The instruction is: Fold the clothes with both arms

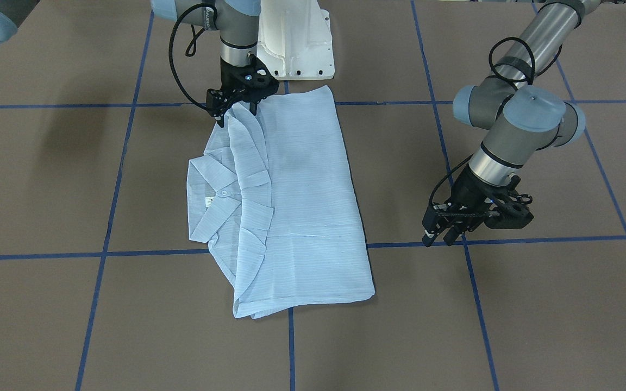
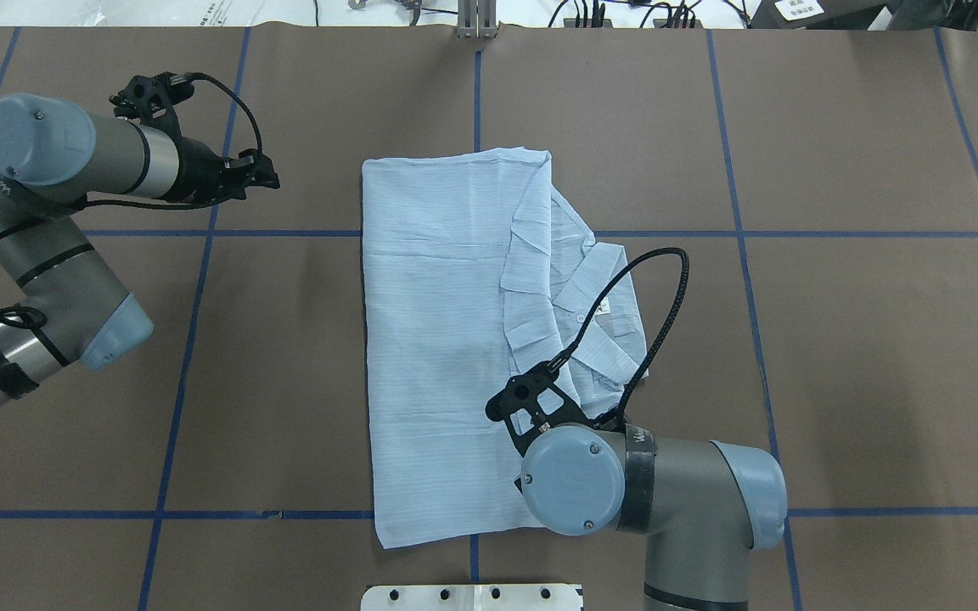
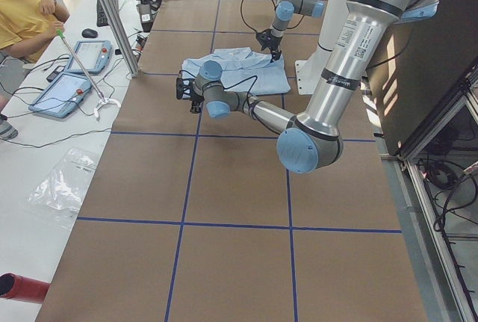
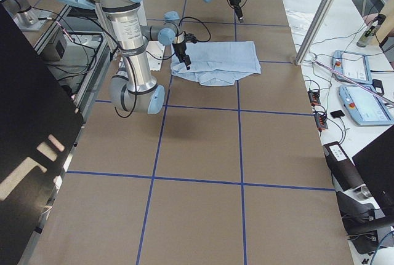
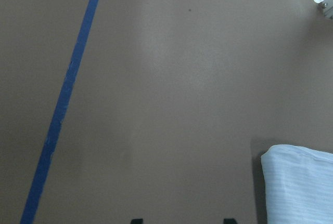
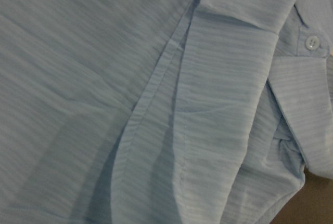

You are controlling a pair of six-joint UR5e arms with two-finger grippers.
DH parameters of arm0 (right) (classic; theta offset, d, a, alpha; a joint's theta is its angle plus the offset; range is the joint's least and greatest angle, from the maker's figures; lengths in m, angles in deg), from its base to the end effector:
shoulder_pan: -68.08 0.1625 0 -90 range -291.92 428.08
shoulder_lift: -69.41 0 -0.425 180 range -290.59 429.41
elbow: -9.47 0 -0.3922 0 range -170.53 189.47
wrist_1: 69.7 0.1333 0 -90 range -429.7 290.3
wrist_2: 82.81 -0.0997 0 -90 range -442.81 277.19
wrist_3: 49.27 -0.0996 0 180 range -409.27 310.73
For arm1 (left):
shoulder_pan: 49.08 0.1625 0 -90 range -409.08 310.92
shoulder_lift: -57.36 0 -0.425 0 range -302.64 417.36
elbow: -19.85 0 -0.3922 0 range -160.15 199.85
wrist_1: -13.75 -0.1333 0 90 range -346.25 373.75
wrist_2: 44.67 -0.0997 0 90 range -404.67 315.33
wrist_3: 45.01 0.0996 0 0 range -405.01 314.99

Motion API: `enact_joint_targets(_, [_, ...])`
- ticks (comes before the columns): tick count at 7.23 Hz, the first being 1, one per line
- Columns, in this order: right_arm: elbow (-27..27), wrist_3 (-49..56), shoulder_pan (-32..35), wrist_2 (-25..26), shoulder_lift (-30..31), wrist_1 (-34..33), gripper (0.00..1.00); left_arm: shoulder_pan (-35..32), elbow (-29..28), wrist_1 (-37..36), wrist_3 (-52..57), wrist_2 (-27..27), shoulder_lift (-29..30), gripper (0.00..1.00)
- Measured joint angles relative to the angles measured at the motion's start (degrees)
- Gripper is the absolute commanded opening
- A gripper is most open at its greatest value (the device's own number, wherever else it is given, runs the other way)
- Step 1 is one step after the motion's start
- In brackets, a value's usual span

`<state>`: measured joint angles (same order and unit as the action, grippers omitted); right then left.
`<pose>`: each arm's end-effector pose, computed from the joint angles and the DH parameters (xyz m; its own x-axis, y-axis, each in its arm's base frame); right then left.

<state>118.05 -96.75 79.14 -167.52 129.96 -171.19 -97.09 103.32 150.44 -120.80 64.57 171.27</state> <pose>-0.5717 -0.2569 0.2613 0.7467 -0.5398 0.3888 0.3524 0.8167 0.4570 0.3767 -0.5687 0.3853 0.4072 -0.1059 -0.9072 0.4163 0.9056 0.0811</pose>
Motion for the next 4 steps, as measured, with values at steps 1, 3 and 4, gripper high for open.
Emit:
enact_joint_targets(1, [-0.12, 0.14, 0.80, -1.18, 0.25, -0.01, 1.00, 0.00, 0.03, 0.09, -0.07, 0.03, 0.00, 0.61])
enact_joint_targets(3, [0.19, 0.77, 2.79, -4.02, 2.30, -0.02, 1.00, -0.09, 0.64, 0.15, -0.20, 0.17, 0.00, 0.61])
enact_joint_targets(4, [0.85, 1.13, 3.67, -5.35, 3.99, -0.02, 1.00, -0.15, 1.07, 0.14, -0.23, 0.25, -0.03, 0.61])
